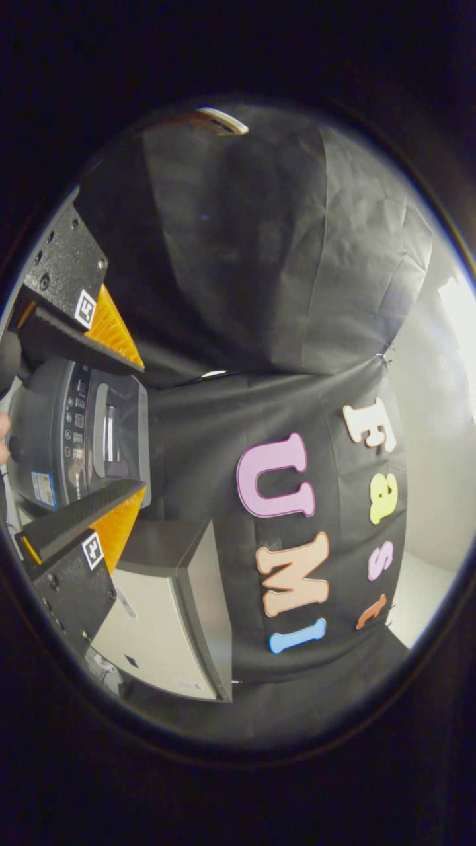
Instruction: Put the clothes into the washing machine and then close the washing machine lid.
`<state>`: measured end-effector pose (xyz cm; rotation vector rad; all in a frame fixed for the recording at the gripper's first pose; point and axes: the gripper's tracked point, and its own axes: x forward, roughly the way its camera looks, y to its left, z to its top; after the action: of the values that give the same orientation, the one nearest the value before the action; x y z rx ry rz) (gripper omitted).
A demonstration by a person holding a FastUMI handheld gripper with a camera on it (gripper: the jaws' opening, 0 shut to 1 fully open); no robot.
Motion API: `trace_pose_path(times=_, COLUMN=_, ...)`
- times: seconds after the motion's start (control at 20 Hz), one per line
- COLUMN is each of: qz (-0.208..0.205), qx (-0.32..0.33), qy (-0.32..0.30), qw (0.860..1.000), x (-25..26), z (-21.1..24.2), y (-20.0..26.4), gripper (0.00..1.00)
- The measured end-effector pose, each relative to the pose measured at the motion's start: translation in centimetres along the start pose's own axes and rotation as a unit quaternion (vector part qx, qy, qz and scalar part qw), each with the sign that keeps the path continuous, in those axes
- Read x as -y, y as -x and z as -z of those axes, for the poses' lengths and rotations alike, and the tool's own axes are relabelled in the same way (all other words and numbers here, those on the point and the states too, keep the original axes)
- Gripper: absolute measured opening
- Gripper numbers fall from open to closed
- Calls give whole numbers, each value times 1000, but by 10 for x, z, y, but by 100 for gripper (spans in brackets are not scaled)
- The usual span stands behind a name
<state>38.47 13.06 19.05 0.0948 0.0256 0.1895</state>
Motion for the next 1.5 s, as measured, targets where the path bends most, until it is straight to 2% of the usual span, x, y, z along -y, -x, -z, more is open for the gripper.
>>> trace_pose_path(times=0.2, qz=15, qx=7, qy=26, qw=1000, x=7, z=7, y=28, gripper=96)
trace_pose_path(times=1.0, qz=76, qx=-12, qy=-22, qw=997, x=56, z=72, y=109, gripper=96)
trace_pose_path(times=1.25, qz=90, qx=-1, qy=-31, qw=995, x=67, z=63, y=125, gripper=96)
trace_pose_path(times=1.5, qz=99, qx=9, qy=-14, qw=995, x=70, z=58, y=137, gripper=96)
